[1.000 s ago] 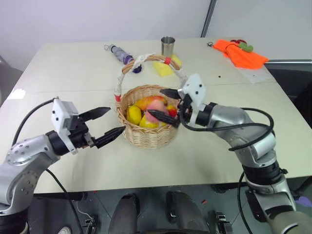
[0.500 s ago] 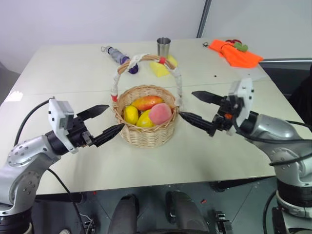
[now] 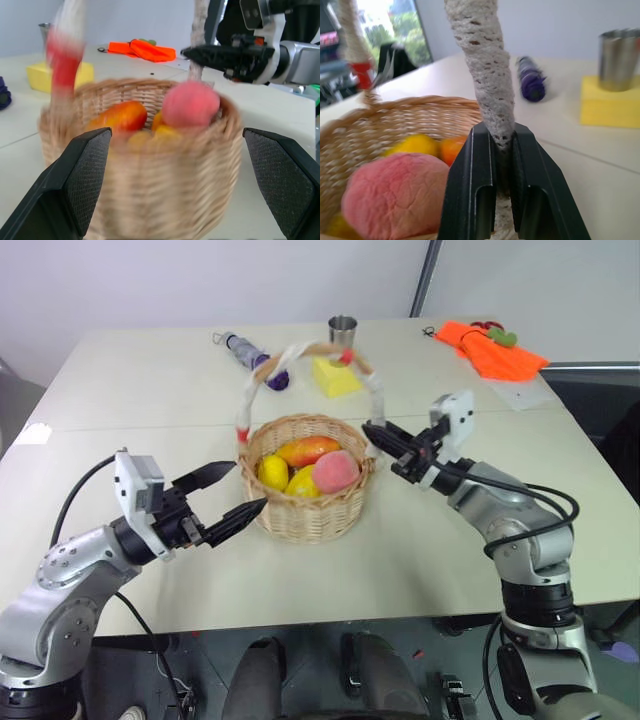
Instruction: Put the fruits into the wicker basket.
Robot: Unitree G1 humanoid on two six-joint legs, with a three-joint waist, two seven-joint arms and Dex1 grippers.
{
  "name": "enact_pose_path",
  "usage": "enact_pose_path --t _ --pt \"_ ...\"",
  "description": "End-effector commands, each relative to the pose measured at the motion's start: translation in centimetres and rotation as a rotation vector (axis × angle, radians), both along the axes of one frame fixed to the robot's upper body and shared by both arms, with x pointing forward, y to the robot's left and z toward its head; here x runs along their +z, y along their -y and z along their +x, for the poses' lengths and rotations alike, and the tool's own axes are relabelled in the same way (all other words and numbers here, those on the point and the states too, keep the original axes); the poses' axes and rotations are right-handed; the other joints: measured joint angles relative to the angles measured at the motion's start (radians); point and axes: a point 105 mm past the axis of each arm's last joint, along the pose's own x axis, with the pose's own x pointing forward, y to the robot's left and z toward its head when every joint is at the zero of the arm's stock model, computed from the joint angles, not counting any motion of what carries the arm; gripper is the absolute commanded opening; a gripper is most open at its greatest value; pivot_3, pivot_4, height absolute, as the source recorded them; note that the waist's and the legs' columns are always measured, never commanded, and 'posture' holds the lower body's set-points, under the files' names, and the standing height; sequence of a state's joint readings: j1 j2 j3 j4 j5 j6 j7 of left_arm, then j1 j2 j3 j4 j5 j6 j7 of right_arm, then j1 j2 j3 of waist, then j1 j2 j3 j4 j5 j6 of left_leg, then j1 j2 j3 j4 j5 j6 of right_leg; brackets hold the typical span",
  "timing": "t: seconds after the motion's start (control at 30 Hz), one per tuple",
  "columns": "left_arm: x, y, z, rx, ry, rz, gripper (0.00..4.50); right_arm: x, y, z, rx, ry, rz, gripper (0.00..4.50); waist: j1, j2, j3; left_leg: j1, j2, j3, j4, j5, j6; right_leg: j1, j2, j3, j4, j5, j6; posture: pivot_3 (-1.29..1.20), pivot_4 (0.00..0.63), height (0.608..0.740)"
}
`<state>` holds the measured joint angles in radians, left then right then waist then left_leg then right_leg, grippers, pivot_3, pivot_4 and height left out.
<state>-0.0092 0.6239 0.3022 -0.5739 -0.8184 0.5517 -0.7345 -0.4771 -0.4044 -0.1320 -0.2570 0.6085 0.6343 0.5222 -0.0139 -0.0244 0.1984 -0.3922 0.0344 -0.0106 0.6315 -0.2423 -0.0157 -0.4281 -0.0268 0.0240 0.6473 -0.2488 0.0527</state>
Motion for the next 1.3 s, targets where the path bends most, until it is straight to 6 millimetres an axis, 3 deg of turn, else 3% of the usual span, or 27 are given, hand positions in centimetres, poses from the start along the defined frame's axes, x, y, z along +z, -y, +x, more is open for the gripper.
enact_pose_path --t 0.03,0.2,0.43,0.5,0.7,0.8,0.9,0.97,1.07,1.17,1.3 --pt "1.0 0.6 -0.4 -0.026 0.053 -0.002 4.50 3.4 4.0 0.0 -0.122 0.116 0.067 0.05 -0.001 0.000 0.000 0.000 0.000 0.000 0.000 0.000 0.000 0.000 0.000 0.000 0.000 0.000 0.000 0.00 0.150 0.740" --pt "1.1 0.9 0.1 -0.045 0.059 -0.002 4.50 4.5 12.4 1.9 -0.501 0.161 0.003 0.05 0.001 0.000 0.000 0.000 -0.001 0.000 0.000 0.000 0.000 0.000 0.000 0.000 0.000 0.000 0.000 0.00 0.150 0.740" --pt "1.1 1.7 0.5 -0.076 0.069 -0.009 4.50 3.2 20.6 3.7 -0.898 0.103 -0.042 0.05 -0.008 0.000 0.000 0.001 0.000 0.001 -0.001 0.000 0.001 0.000 0.001 0.002 0.000 0.000 0.000 0.00 0.150 0.740" --pt "1.1 1.9 0.5 -0.078 0.072 -0.010 4.50 2.9 21.1 3.8 -0.909 0.100 -0.023 0.95 -0.008 0.001 0.000 0.001 0.000 0.001 -0.001 0.000 0.001 0.000 0.001 0.002 0.001 0.000 0.000 0.00 0.150 0.740" --pt "0.9 1.4 0.5 -0.052 0.059 -0.008 4.50 3.5 20.2 2.5 -0.821 0.177 -0.086 3.72 -0.006 0.001 0.000 0.001 0.000 0.001 -0.001 0.000 0.001 0.000 0.001 0.002 0.000 0.002 0.003 0.00 0.150 0.740" --pt "0.4 0.5 0.9 -0.003 0.033 -0.007 4.50 3.0 20.0 0.9 -0.763 0.191 -0.132 3.72 0.000 0.001 0.000 0.001 -0.001 0.001 -0.001 0.000 0.001 0.000 0.001 0.002 0.000 0.001 0.003 0.00 0.150 0.740" --pt "-0.7 -1.4 1.9 0.104 0.007 -0.006 4.50 2.3 20.3 -1.2 -0.717 0.196 -0.185 3.72 0.000 0.001 0.000 0.001 -0.001 0.001 -0.001 0.000 0.001 0.000 0.000 0.002 0.000 0.001 0.004 0.00 0.150 0.740" --pt "-1.8 -3.1 2.8 0.202 -0.021 -0.002 4.50 1.9 19.3 -2.8 -0.606 0.210 -0.177 3.72 0.000 0.001 0.000 0.001 -0.001 0.001 -0.001 0.000 0.001 0.001 0.000 0.002 0.000 0.000 0.001 0.00 0.150 0.740" --pt "-3.5 -5.1 3.2 0.307 -0.035 0.030 4.50 0.2 16.4 -4.5 -0.402 0.150 -0.191 3.72 -0.008 0.001 0.000 0.002 0.000 0.002 -0.001 0.000 0.001 0.001 0.001 0.002 0.000 -0.001 0.003 0.00 0.150 0.740" --pt "-5.2 -6.8 3.2 0.397 -0.057 0.057 4.50 -2.5 11.7 -6.0 -0.156 0.068 -0.264 3.72 -0.011 0.002 0.000 0.003 0.001 0.002 -0.001 0.000 0.001 0.001 0.001 0.002 0.000 -0.002 0.003 0.00 0.150 0.740" --pt "-6.7 -8.1 2.8 0.470 -0.067 0.085 4.50 -5.7 8.9 -6.4 -0.029 0.002 -0.324 3.72 -0.005 0.001 0.000 0.004 0.001 0.002 0.000 0.000 0.001 0.002 0.002 0.002 0.000 -0.002 0.002 0.00 0.150 0.740"
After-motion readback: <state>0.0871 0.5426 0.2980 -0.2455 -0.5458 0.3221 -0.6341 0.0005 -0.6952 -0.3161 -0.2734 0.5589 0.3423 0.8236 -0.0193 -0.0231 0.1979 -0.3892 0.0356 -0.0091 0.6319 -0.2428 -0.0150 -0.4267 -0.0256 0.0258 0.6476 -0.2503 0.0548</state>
